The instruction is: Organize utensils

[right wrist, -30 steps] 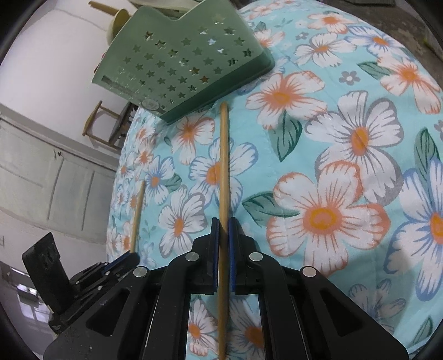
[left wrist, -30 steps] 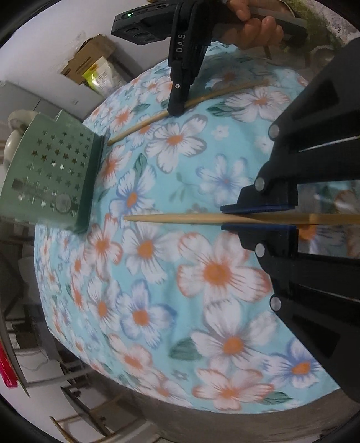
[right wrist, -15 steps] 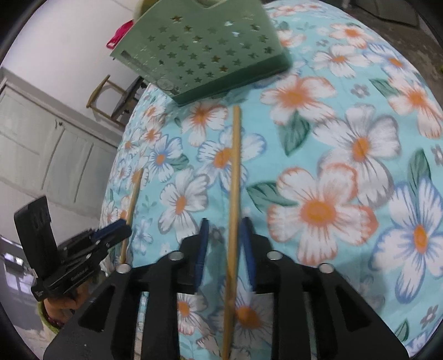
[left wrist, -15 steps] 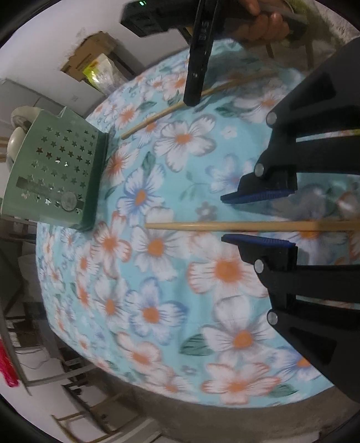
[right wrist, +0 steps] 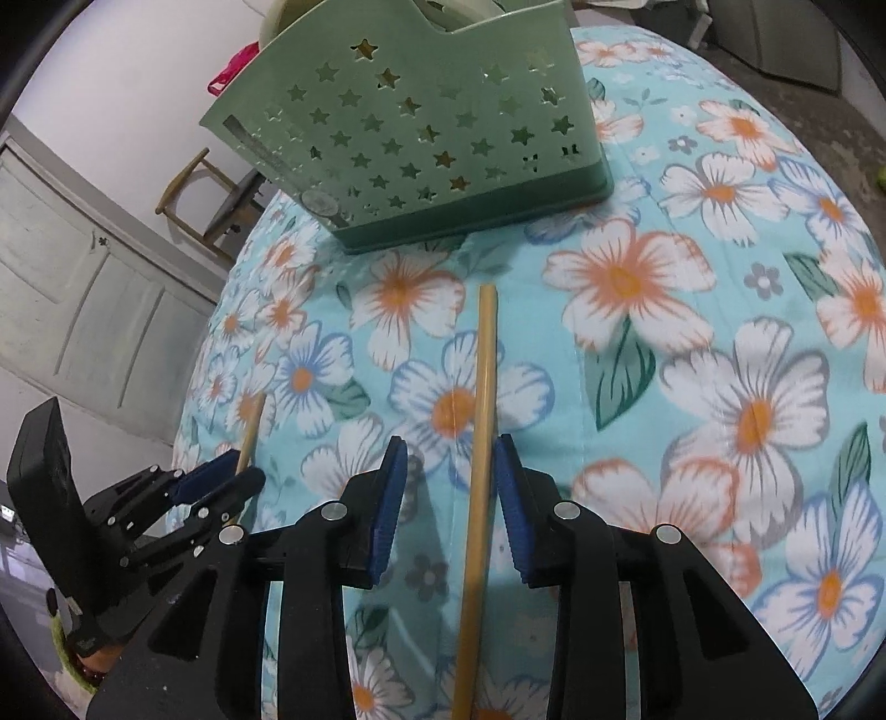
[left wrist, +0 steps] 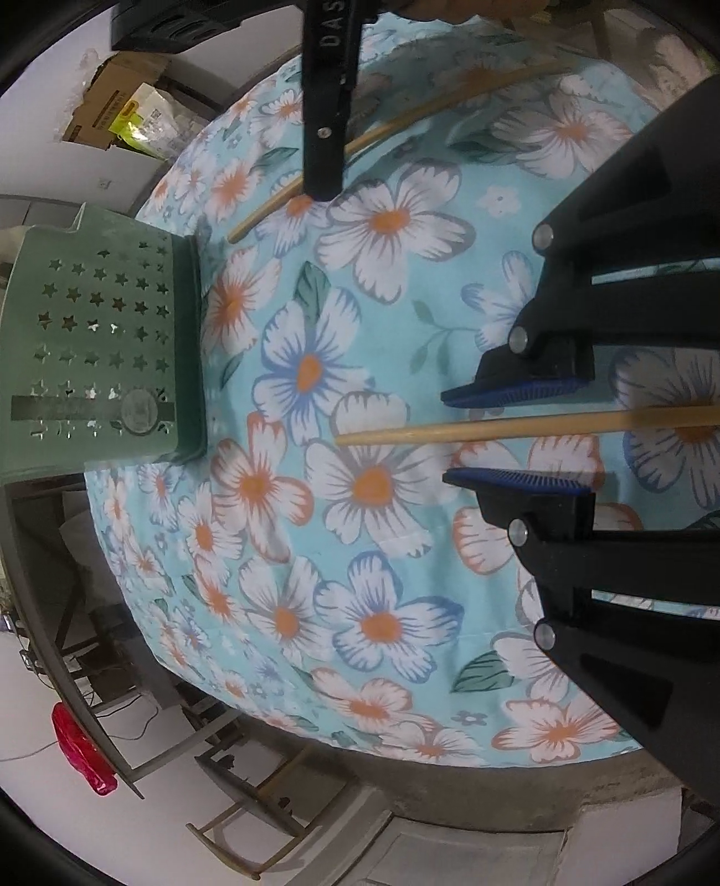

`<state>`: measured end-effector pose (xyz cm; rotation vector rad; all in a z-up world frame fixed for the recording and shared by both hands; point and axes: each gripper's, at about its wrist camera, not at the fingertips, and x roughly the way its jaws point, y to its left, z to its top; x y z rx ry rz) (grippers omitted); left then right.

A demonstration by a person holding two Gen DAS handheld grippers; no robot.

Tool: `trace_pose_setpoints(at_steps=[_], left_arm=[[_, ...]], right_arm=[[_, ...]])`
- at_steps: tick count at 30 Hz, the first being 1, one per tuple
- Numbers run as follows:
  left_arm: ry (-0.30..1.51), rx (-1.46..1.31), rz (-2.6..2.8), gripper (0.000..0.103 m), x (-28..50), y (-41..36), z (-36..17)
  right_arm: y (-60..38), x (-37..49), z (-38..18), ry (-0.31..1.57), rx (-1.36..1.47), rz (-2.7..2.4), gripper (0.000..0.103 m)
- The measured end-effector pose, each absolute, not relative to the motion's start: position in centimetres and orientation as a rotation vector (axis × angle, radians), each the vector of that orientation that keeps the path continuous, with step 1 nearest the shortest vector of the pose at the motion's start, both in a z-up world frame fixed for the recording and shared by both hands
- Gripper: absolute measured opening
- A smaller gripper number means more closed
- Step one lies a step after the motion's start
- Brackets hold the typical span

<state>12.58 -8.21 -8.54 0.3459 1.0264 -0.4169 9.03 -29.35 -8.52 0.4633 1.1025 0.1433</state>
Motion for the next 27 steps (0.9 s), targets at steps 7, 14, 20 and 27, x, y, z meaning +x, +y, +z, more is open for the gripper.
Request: trace_pose_setpoints(at_steps=[7,14,20,27], left_arm=[[1.026,0.357,-0.411,0.021,12.6,-8.4,-8.6],[1.019,0.379,-0.406,0.021,12.7,-8.7,-8.6],[1.02,0.378,-0.408,0.021,12.8,-8.8,-8.6],[1.035,0.344,-0.435,0.021,14.2,-8.9,-8.8]], right_arm=[[-29.6,10.1,-8.6,1.1,0.466,0.135,0.029],[-29.6,11.0,-8.6,1.096,0.458,0.127,0.029],[-29.6,11.7,-8.6,1.092,0.453,0.115,0.025],[-30.1,12.2,-8.7,1.084,0.462,0.097,0.02]])
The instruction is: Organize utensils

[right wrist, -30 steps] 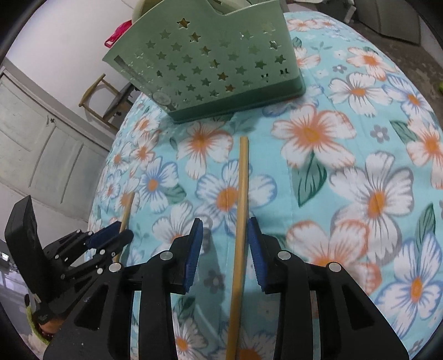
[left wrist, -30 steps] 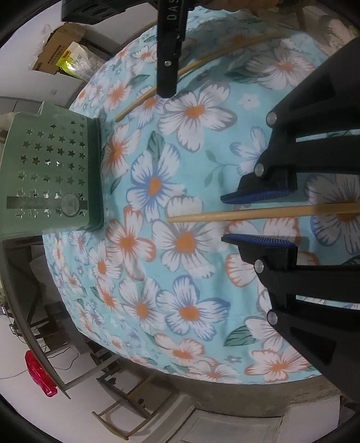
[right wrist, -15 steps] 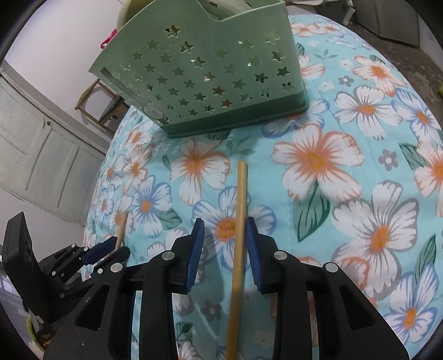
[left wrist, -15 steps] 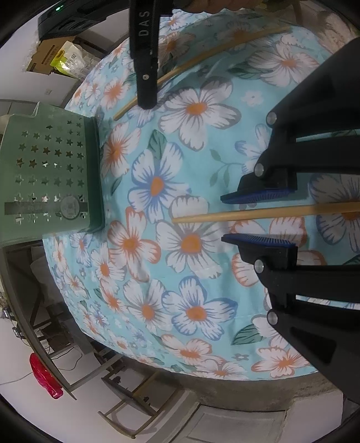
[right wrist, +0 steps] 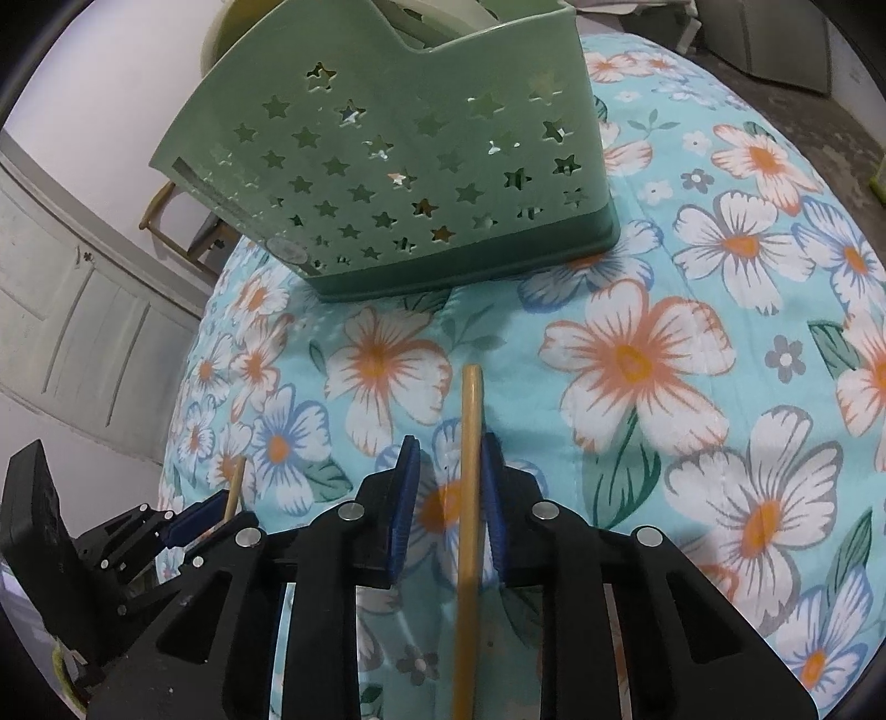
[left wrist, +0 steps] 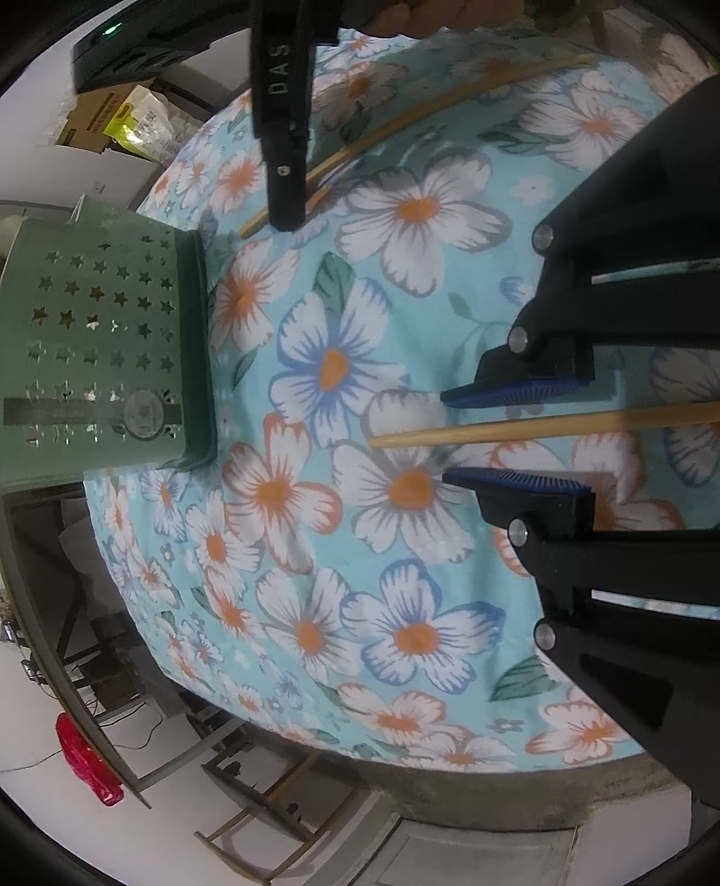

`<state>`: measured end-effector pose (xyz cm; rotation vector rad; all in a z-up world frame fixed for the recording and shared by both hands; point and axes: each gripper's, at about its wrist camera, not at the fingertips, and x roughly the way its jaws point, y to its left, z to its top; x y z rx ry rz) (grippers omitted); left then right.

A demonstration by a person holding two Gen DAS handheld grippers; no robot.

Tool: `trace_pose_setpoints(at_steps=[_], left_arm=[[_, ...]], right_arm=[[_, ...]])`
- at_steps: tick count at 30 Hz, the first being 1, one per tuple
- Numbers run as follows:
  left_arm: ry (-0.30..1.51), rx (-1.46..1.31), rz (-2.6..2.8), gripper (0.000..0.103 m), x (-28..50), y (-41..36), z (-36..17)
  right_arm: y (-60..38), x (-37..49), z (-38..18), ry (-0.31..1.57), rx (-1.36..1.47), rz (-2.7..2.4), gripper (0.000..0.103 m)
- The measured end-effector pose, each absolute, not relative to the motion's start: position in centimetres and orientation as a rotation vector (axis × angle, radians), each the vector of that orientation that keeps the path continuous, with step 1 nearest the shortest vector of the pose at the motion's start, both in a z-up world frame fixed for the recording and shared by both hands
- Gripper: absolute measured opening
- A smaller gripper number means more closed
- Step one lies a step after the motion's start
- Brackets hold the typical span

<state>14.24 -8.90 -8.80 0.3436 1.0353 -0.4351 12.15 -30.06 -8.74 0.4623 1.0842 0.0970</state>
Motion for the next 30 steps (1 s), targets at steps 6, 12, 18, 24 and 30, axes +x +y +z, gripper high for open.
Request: trace_pose_setpoints(at_steps=[6,12,18,24,30], left_arm=[[1.075,0.237,-0.486,0.021,16.5,-8.3,-8.9],[1.103,0.147,-0.516,0.01,18.2,-7.7,-8.7],[1.102,0.009,-0.559,0.005,19.2,-6.2,-6.9],[1.01,-0.054,-0.618,0.005,18.0,-5.5,-2.2],[0.846,-0.093,-0.695,0.004,16.4,-4.9,4.8]], right_arm=[[-30.2,12.1,-8.7,1.078,0.474,0.083,0.02],[-30.3,11.7,-8.8,1.065,0.489,0.074,0.019],[-30.8,11.4,-8.8,1.062,0.498,0.074,0.015],[-31.2,11.3,-8.8,1.063,0.504,0.084,0.012],[-31.4,11.2,-8.8,1.061,0.504,0.083,0.012]])
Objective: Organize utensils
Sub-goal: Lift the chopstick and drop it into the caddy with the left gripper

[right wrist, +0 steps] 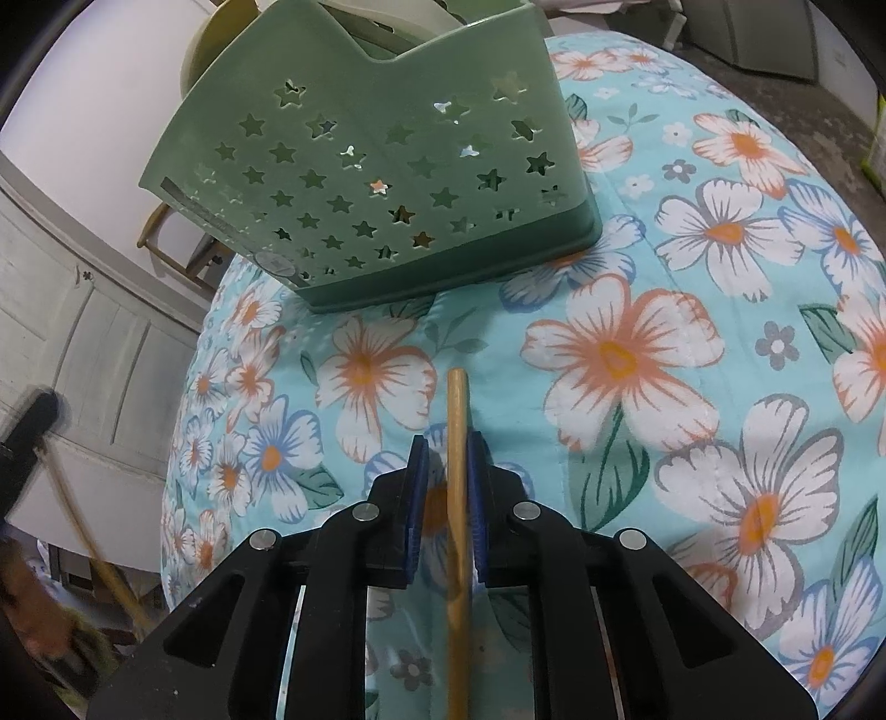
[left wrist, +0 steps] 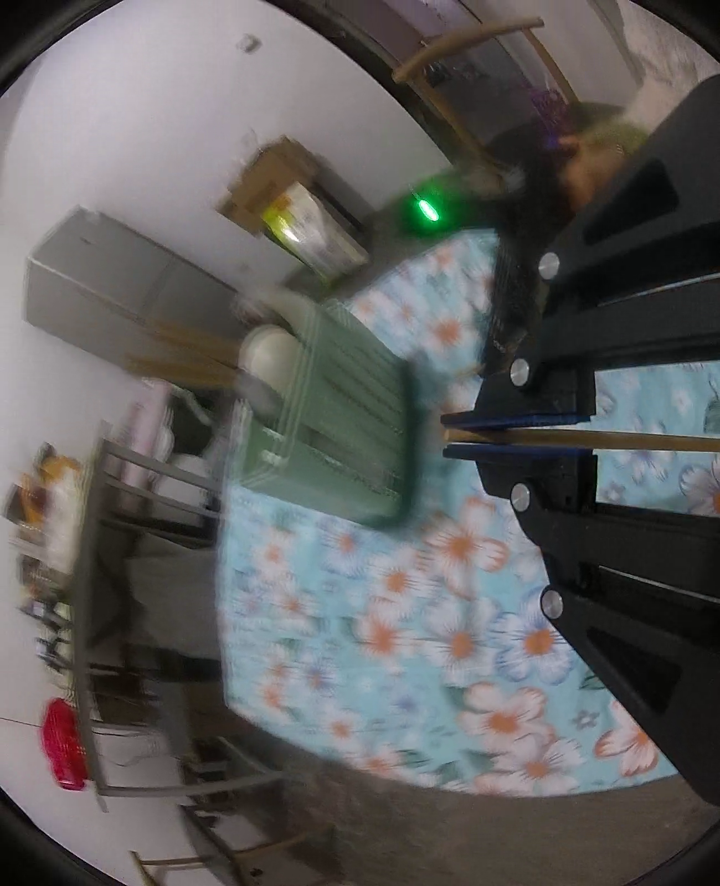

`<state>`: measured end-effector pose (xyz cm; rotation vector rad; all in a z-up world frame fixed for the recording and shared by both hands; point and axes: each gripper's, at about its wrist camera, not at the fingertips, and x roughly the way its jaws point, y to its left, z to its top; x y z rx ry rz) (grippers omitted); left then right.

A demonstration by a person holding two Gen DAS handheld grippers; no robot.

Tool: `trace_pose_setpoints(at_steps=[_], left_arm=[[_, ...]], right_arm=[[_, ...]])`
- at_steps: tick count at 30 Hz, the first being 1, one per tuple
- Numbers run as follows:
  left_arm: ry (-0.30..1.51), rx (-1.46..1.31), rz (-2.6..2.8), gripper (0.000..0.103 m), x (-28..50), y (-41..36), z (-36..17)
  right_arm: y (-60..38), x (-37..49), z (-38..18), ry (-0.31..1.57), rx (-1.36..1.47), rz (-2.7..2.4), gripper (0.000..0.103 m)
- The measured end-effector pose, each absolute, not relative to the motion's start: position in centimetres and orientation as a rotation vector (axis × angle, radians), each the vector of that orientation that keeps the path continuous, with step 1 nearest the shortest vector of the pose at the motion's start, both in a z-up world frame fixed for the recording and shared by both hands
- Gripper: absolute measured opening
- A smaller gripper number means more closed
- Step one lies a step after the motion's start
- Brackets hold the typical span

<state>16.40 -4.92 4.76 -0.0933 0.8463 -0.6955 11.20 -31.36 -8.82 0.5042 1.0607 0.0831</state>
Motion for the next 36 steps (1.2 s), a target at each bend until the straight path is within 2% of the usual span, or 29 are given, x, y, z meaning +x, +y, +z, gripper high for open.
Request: trace_pose_setpoints(at_steps=[10,20,27,34,36], left_arm=[[0.463,-0.096,-0.695,0.004,17.0,-4.7,16.5],[0.233,-0.102,-0.684,0.004,20.9,-6.6,23.0],[0.26,-0.043,-0.631,0.004,24.7,-9.3,20.0],[0.385,-0.015,-0.593,0.005,27.4,-9.9,13.1],[0.411,-0.042,-0.587,0.009,27.4,-9.1,12.1]], right_arm=[[-31.5,11.0,-8.8,1.059,0.511,0.088,0.012],[-31.7,11.0,-8.7,1.06,0.524,0.094,0.012],[-32.1,11.0,-8.6,1.063,0.539,0.105,0.012],[-32.2,10.9,-8.6,1.064,0.538,0.109,0.012],[-32.2,10.9,-8.6,1.066,0.535,0.114,0.013]])
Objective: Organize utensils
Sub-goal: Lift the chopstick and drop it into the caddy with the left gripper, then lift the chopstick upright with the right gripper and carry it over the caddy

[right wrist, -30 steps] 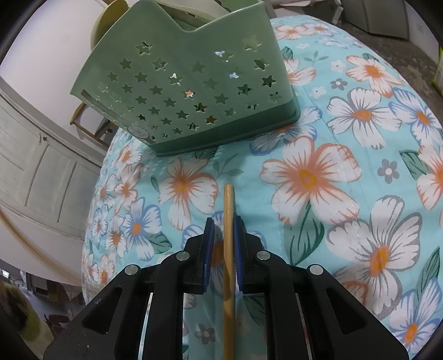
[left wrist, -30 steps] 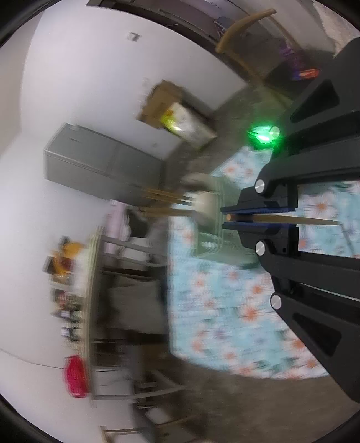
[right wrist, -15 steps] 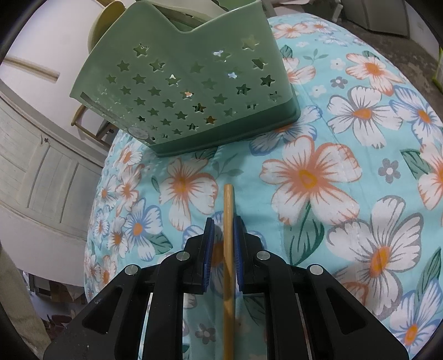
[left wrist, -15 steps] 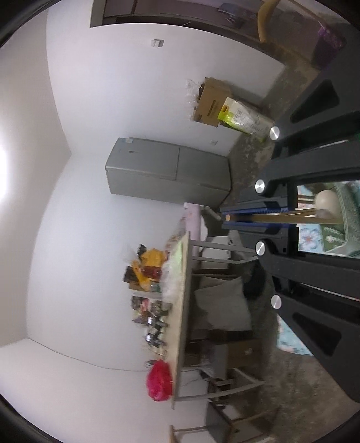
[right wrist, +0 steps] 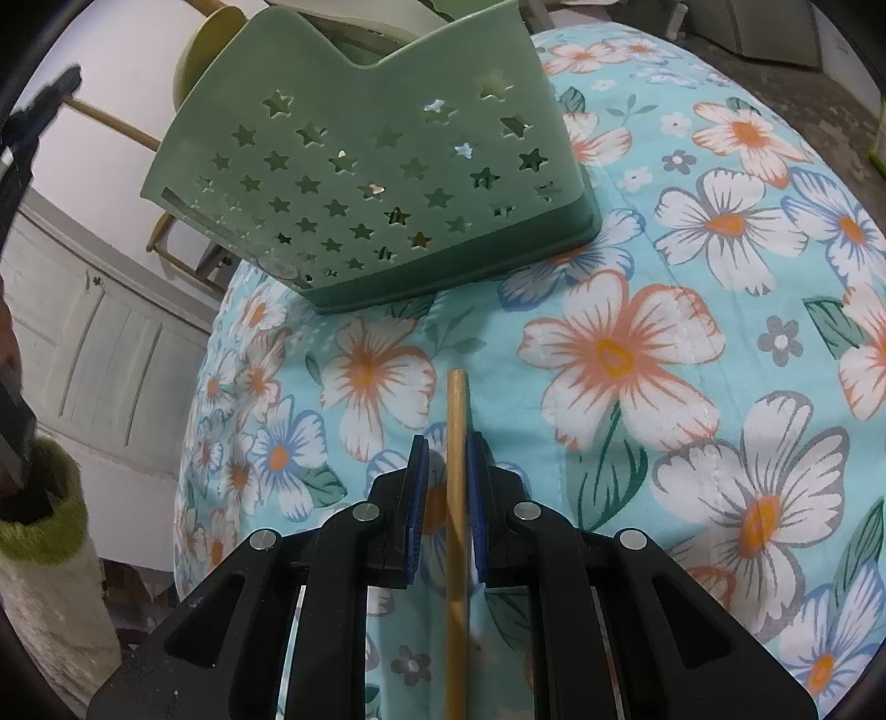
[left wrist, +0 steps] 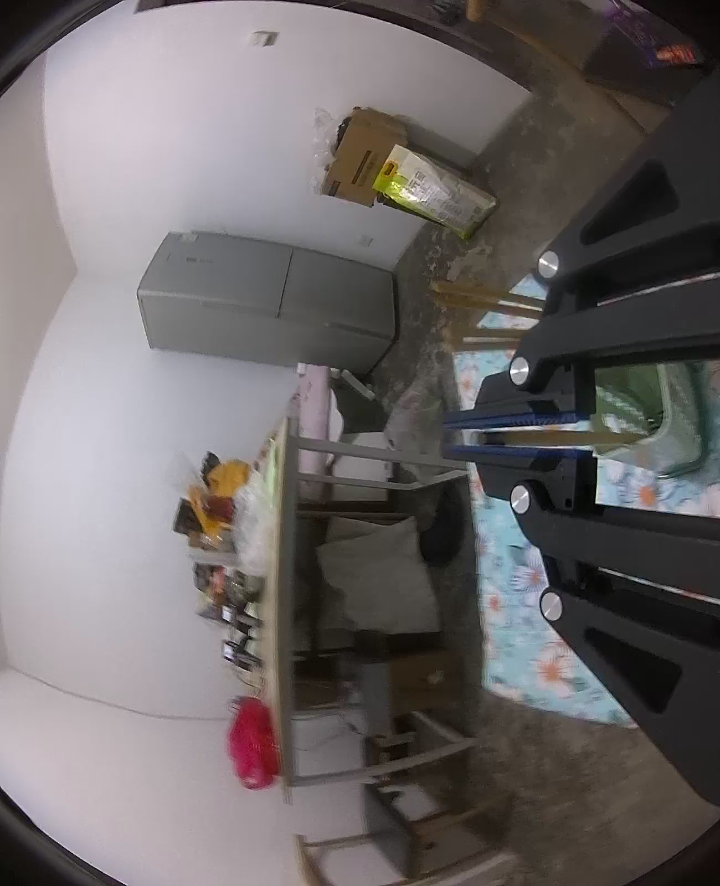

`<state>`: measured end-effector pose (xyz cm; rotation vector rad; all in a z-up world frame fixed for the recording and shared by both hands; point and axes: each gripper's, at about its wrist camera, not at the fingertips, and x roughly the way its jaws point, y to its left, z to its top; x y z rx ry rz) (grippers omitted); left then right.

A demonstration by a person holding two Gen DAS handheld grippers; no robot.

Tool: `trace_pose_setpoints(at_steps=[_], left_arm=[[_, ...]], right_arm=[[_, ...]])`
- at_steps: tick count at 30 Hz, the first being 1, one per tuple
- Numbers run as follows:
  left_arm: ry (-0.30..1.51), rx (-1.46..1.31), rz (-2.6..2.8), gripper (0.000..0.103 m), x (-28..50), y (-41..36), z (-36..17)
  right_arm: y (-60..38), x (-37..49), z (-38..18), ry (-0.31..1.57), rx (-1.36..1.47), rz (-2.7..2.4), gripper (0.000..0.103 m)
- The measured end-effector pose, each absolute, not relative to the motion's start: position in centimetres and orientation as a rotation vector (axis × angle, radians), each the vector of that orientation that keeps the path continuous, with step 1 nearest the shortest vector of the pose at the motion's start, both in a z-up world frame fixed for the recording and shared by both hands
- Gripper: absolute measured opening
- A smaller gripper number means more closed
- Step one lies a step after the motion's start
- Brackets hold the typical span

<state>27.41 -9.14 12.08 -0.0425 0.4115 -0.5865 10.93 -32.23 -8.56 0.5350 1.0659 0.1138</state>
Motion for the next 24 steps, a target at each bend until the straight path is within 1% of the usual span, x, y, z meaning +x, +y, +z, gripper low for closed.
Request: trace_pose_setpoints(at_steps=[1,3,6,7,9,11,16,18,22,24], left_arm=[[0.419,-0.062,-0.581,0.011,27.2,-8.4,11.7],[0.419,-0.079,-0.572,0.025,26.3,-7.6,11.2],[0.42,-0.099,-0.55,0.035,24.8,-6.0,10.5],[0.43,-0.109,-0.546,0.036,24.2,-5.3,10.1],[0.452,-0.138,-0.546,0.044,22.8,-4.1,9.2],[0.472,-0.155,-0.546,0.05,21.5,-3.3,8.2],[0.535,-0.121,-0.526,0.056,17.9,-2.1,5.6],[0.56,-0.13,-0.525,0.057,17.1,-1.6,4.7],[0.564,-0.174,-0.526,0.057,17.3,-1.2,4.9],[0.531,-0.2,-0.537,0.057,17.4,-1.2,5.7]], right_arm=[[-32.2,11.0,-8.5,1.068,0.533,0.118,0.014],[-32.0,11.1,-8.5,1.073,0.524,0.124,0.015],[-31.5,11.5,-8.3,1.075,0.505,0.131,0.019],[-31.3,11.6,-8.3,1.076,0.498,0.131,0.019],[-31.1,11.8,-8.3,1.076,0.488,0.126,0.019],[-30.8,12.3,-8.3,1.075,0.471,0.122,0.019],[-30.1,13.1,-8.3,1.071,0.419,0.104,0.017],[-29.7,13.3,-8.3,1.071,0.39,0.091,0.013],[-29.3,13.6,-8.4,1.075,0.368,0.076,0.006],[-29.2,13.8,-8.4,1.076,0.373,0.075,0.006]])
